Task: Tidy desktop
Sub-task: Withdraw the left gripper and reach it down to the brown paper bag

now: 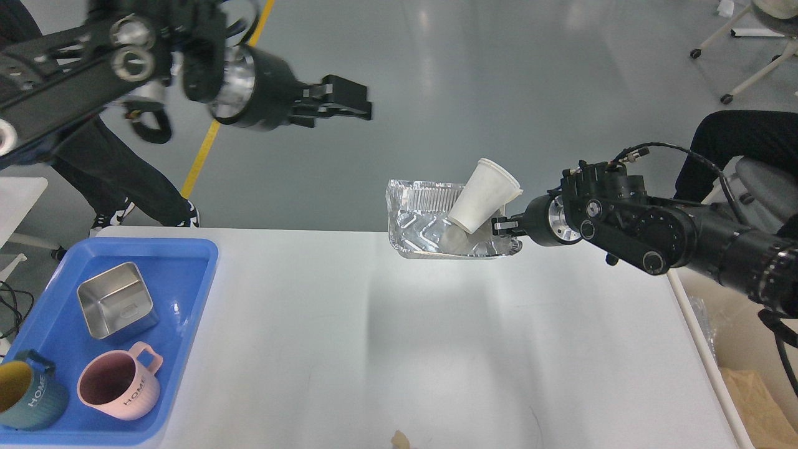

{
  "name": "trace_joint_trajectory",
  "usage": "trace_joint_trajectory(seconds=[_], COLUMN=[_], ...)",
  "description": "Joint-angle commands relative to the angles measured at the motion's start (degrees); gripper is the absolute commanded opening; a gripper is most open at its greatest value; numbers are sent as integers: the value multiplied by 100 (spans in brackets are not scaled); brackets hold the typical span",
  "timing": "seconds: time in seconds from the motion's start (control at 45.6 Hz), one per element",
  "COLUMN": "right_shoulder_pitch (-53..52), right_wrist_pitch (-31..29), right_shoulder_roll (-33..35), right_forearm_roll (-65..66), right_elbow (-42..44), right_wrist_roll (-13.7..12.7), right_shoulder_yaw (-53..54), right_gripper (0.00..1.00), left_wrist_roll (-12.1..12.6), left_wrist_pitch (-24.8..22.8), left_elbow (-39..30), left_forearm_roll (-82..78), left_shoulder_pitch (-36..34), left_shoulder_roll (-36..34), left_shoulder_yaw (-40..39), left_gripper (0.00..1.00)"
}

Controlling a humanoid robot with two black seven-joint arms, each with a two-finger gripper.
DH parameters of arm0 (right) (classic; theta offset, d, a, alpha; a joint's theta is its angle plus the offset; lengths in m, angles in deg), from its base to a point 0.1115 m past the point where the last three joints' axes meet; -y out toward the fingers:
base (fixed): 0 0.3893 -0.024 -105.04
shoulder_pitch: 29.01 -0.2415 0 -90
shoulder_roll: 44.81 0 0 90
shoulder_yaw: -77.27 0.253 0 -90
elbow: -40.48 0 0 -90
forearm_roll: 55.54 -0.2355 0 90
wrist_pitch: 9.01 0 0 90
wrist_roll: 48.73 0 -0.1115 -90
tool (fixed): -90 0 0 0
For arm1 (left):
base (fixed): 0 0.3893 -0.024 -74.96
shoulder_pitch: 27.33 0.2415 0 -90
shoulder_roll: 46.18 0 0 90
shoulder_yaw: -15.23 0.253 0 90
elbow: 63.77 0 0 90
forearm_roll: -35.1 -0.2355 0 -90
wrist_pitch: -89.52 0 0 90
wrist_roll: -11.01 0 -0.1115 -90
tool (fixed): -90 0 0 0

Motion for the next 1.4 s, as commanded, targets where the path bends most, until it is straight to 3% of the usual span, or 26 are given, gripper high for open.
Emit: trace_joint_trajectory(seconds=[0.0,0.11,0.197,0.394,0.57,0.723,0.898,1.139,1.38], right_shoulder_pitch=[1,-25,-25,-16,-16,-16,-16,19,10], right_wrist_pitch=[0,0,0,0,0,0,0,0,0], right_shoulder_roll=[-63,-63,-63,-107,-107,-98,-142,-186,-203], right_forearm_roll=[-8,1,1,1,1,1,1,1,1], right_elbow=[1,1,1,27,18,27,36,53,62], right_wrist_roll=[0,0,0,0,0,0,0,0,0], right_shoulder_yaw=[0,-8,-9,0,0,-9,0,-9,-9], right_gripper=[0,0,0,0,0,0,0,0,0], left_wrist_roll=[-527,-1599,-2373,-3508,-3824,-4395,-4642,-4686,-4458], left_wrist_pitch=[-770,-1569,-1569,-1569,-1569,-1569,-1569,-1569,-1569], left_elbow=[-555,-538,-345,-327,-423,-406,-555,-871,-1153], left_forearm_roll=[89,98,28,-16,36,37,80,116,81], left_shoulder_pitch=[574,636,653,785,873,1092,1269,1339,1409], left_shoulder_roll=[-1826,-2899,-3497,-3894,-3885,-3973,-4061,-4087,-4000], left_shoulder_yaw=[-42,-200,-209,-69,142,327,459,520,600], left_gripper=[94,91,90,90,92,92,92,92,92])
